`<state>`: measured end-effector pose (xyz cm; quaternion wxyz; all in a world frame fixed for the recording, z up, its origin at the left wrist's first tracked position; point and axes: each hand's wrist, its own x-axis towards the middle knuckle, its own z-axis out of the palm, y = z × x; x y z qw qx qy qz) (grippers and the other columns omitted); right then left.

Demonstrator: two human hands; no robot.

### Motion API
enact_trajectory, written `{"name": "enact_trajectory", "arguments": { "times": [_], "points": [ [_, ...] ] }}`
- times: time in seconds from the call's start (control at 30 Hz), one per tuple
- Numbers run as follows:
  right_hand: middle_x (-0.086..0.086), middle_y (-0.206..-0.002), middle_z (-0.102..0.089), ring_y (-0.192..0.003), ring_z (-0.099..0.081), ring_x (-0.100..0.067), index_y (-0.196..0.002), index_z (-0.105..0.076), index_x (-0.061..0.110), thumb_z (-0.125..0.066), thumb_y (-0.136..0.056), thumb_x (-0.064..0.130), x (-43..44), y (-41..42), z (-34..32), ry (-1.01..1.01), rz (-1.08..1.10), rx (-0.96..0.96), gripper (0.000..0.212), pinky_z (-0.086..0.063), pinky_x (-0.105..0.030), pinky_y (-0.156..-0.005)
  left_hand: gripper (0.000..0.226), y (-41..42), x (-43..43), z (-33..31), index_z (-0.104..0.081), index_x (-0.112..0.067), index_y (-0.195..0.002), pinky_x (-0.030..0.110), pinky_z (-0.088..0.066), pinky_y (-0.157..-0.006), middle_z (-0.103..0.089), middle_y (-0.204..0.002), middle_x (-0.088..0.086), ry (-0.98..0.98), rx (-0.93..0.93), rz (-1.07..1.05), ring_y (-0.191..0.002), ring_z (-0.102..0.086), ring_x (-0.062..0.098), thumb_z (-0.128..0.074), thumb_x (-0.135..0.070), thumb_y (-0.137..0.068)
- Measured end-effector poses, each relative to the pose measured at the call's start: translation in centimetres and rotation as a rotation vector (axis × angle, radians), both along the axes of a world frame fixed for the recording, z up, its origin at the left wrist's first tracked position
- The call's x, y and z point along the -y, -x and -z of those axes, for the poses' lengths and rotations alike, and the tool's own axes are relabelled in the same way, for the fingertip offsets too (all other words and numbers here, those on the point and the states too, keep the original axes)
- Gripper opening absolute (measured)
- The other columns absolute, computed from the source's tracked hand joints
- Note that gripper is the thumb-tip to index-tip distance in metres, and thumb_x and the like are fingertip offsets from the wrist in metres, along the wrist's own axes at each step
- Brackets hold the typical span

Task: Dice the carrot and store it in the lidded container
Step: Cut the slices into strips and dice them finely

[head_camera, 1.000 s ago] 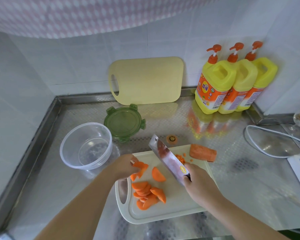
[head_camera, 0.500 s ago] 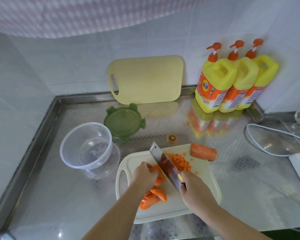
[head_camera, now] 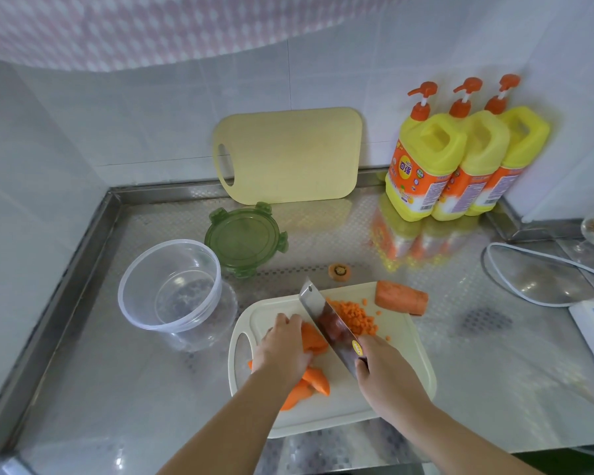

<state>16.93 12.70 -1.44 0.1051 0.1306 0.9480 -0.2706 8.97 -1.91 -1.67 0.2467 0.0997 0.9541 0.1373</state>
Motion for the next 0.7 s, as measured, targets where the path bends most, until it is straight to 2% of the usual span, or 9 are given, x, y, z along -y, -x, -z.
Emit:
{"name": "enact_trajectory", "arguments": {
  "times": [0.13, 0.33, 0.43, 0.5, 0.6, 0.7],
  "points": [
    [0.012, -0.074, -0.034, -0.069, -0.038, -0.007, -0.085, -0.033, 0.025, -0.039, -0.095, 0.018, -0.1, 0.0, 0.2, 0.006, -0.006, -0.008, 0.014, -0.030, -0.020, -0.054, 0.024, -0.1, 0.8, -0.1, -0.051, -0.021, -0.110, 0.034, -0.050, -0.072, -0.045, -0.105, -0.003, 0.015, -0.009, -0.090, -0.094, -0.059, 0.024, -0.053, -0.026, -0.087],
    [0.011, -0.078, -0.039, -0.073, -0.042, -0.010, -0.087, -0.036, 0.026, -0.041, -0.095, 0.019, 0.1, 0.3, 0.1, 0.017, -0.006, -0.012, 0.012, -0.031, -0.018, -0.054, 0.029, 0.2, 1.9, 0.5, -0.052, -0.019, -0.115, 0.034, -0.042, -0.092, -0.047, -0.118, 0.004, 0.141, -0.101, -0.027, -0.110, -0.050, 0.026, -0.046, -0.022, -0.087],
    [0.011, -0.075, -0.037, -0.068, -0.040, -0.006, -0.086, -0.036, 0.025, -0.041, -0.095, 0.018, 0.1, 0.1, 0.2, 0.023, -0.015, -0.007, 0.012, -0.030, -0.019, -0.053, 0.041, 0.3, 1.6, 0.7, -0.048, -0.027, -0.122, 0.035, -0.037, -0.093, -0.047, -0.120, -0.002, 0.064, -0.049, -0.003, -0.115, -0.047, 0.021, -0.057, -0.038, -0.084],
    [0.012, -0.074, -0.035, -0.069, -0.040, -0.009, -0.087, -0.035, 0.024, -0.040, -0.095, 0.017, 0.1, 0.0, 0.1, 0.024, -0.019, -0.004, 0.012, -0.030, -0.019, -0.053, 0.045, 0.4, 1.2, 0.8, -0.047, -0.027, -0.125, 0.035, -0.037, -0.092, -0.048, -0.120, -0.002, 0.089, -0.067, 0.054, -0.115, -0.047, 0.021, -0.060, -0.042, -0.084],
    [0.010, -0.081, -0.040, -0.071, -0.040, -0.009, -0.089, -0.035, 0.026, -0.039, -0.096, 0.018, 0.0, -0.3, -0.1, 0.009, -0.031, 0.003, 0.010, -0.031, -0.018, -0.054, 0.044, 0.7, 0.8, 0.9, -0.049, -0.025, -0.125, 0.034, -0.037, -0.092, -0.048, -0.120, -0.001, 0.126, -0.105, 0.118, -0.115, -0.048, 0.022, -0.063, -0.038, -0.086],
    [0.010, -0.080, -0.039, -0.065, -0.038, -0.004, -0.085, -0.034, 0.027, -0.039, -0.095, 0.017, -0.2, -0.7, -0.4, 0.000, -0.045, 0.009, 0.014, -0.032, -0.020, -0.053, 0.040, 1.4, 0.5, 0.9, -0.051, -0.027, -0.123, 0.033, -0.040, -0.090, -0.048, -0.117, -0.002, 0.035, -0.061, 0.137, -0.111, -0.051, 0.021, -0.063, -0.024, -0.085]
  ]
}}
